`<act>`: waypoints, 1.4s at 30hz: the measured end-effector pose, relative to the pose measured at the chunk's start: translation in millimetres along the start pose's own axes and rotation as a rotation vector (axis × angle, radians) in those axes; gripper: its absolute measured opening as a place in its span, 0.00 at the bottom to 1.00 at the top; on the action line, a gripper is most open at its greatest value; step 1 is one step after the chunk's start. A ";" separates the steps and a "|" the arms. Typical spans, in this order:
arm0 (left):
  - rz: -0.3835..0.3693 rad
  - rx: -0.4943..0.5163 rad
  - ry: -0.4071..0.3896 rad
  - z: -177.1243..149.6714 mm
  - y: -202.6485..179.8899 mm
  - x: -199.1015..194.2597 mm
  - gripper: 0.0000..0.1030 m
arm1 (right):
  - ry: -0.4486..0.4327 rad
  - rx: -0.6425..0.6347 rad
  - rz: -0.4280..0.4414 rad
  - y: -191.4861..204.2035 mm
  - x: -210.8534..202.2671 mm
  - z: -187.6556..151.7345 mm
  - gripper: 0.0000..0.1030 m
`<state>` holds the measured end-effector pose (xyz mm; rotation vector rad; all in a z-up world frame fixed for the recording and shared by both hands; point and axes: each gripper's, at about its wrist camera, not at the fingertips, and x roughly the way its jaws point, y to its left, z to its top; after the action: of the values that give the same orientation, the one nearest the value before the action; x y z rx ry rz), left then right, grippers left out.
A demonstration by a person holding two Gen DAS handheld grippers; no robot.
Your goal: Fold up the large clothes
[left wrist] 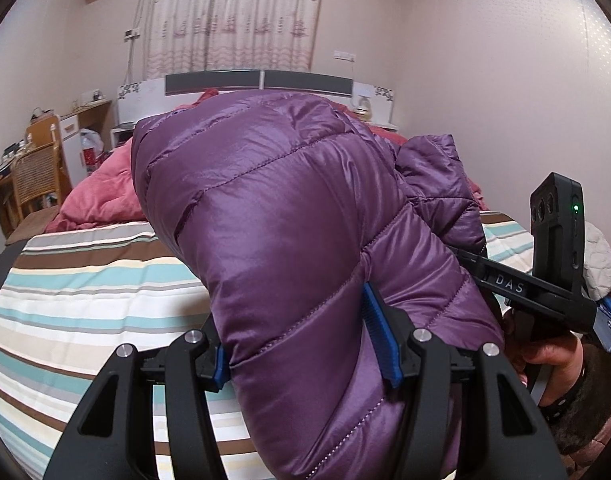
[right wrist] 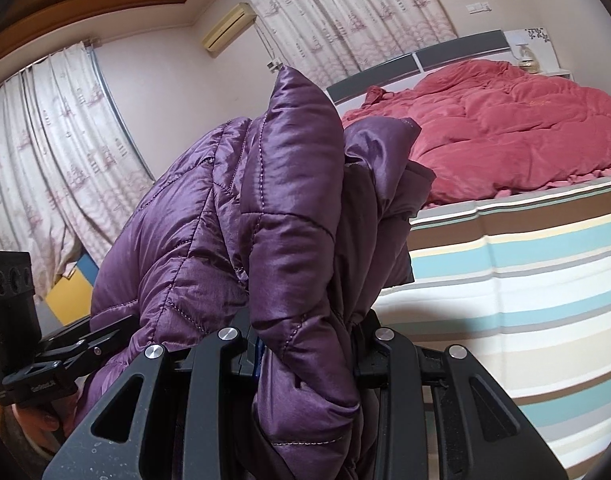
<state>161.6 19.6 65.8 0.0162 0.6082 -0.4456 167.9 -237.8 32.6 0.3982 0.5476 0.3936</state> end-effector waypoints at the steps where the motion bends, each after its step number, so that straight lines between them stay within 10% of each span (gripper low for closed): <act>1: 0.009 -0.005 -0.001 -0.6 5.7 1.1 0.54 | 0.004 -0.001 0.003 2.8 5.4 -0.5 0.29; 29: 0.062 -0.112 0.114 -37.1 61.2 72.6 0.58 | 0.154 0.046 -0.124 10.5 92.8 -30.1 0.29; 42: 0.047 -0.214 0.118 -72.7 88.7 110.9 0.86 | 0.182 0.077 -0.182 -11.9 106.2 -51.4 0.39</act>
<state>238.8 66.0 -65.9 -0.1479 0.7677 -0.3342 225.0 -186.1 -57.5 0.3854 0.7725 0.2354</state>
